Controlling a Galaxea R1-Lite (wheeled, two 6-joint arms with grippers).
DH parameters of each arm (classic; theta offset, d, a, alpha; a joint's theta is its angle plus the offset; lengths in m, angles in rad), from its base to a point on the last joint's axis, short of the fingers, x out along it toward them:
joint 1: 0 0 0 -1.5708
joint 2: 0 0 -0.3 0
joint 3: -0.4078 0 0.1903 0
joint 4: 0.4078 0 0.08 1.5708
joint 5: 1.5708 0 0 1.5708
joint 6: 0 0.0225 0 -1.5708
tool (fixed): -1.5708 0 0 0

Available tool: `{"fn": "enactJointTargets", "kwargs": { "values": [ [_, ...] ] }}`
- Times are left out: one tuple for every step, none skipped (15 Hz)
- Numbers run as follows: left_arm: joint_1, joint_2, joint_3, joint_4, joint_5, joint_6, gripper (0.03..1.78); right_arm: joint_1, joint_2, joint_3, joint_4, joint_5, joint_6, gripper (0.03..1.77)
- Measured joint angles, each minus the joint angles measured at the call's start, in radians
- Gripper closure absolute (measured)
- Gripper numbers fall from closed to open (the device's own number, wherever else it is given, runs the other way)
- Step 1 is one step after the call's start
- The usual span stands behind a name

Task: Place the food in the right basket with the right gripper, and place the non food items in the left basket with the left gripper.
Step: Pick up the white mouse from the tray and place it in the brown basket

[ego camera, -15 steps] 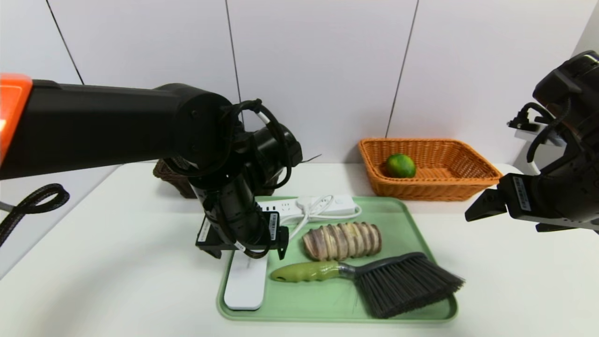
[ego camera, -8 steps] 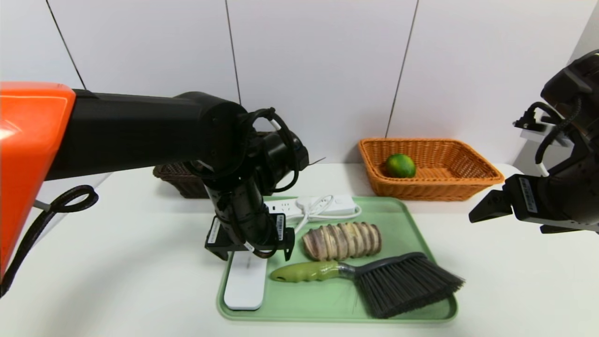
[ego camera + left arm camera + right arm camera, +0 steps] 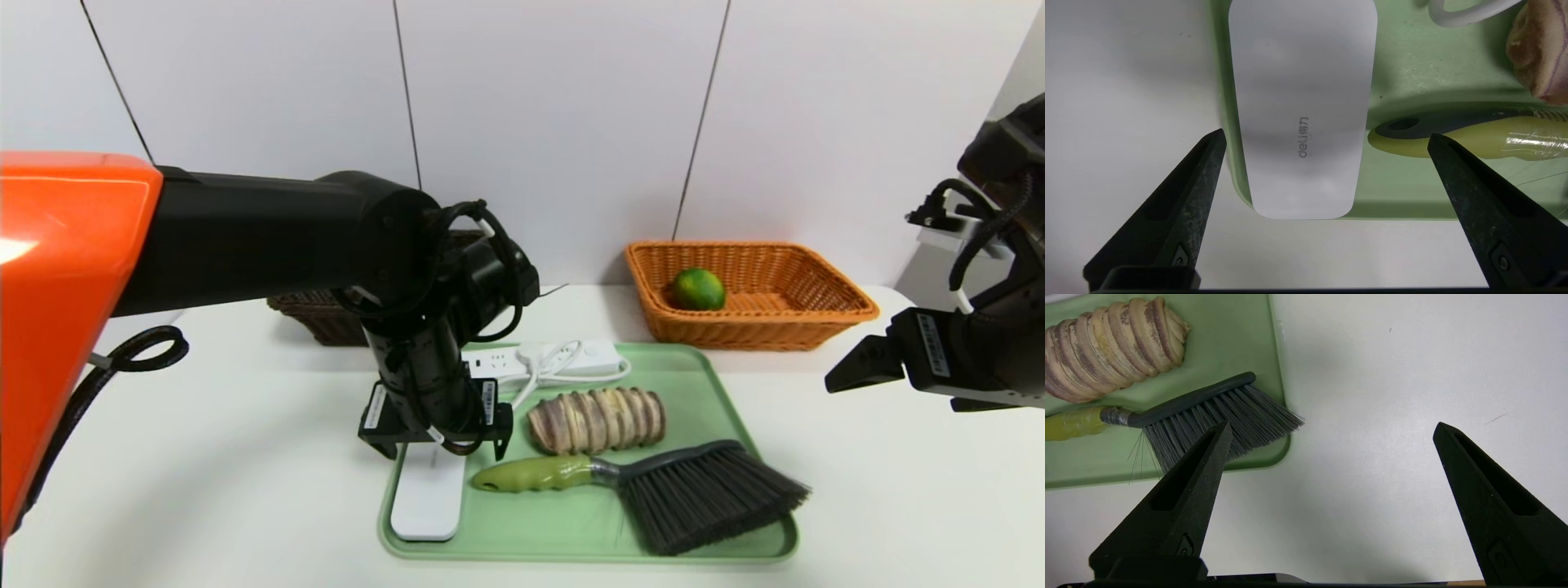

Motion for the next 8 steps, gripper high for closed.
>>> {"fn": "enactJointTargets", "kwargs": {
  "values": [
    [0.002, 0.004, 0.0, -0.001, 0.0, 0.0, 0.06, 0.0, -0.001, 0.0, 0.0, 0.0, 0.0, 0.09],
    [0.003, 0.009, -0.001, -0.001, 0.0, -0.001, 0.06, 0.0, -0.002, 0.0, 0.0, 0.0, 0.0, 0.09],
    [0.005, 0.013, -0.002, -0.001, -0.001, -0.002, 0.06, 0.0, -0.003, 0.0, 0.0, 0.0, 0.0, 0.09],
    [0.006, 0.017, -0.004, -0.001, 0.0, -0.002, 0.06, 0.0, -0.003, 0.0, 0.0, 0.0, 0.0, 0.09],
    [0.006, 0.021, -0.006, -0.001, -0.001, -0.002, 0.06, 0.0, -0.003, 0.0, -0.001, 0.0, 0.0, 0.09],
    [0.007, 0.025, -0.008, -0.002, -0.001, -0.002, 0.06, 0.0, -0.003, 0.0, -0.001, 0.0, 0.0, 0.09],
    [0.007, 0.028, -0.01, -0.003, -0.001, -0.002, 0.06, 0.0, -0.003, 0.0, -0.001, 0.0, 0.0, 0.09],
    [0.007, 0.03, -0.011, -0.003, -0.002, -0.002, 0.06, 0.0, -0.003, 0.0, -0.001, 0.0, 0.0, 0.09]
  ]
}}
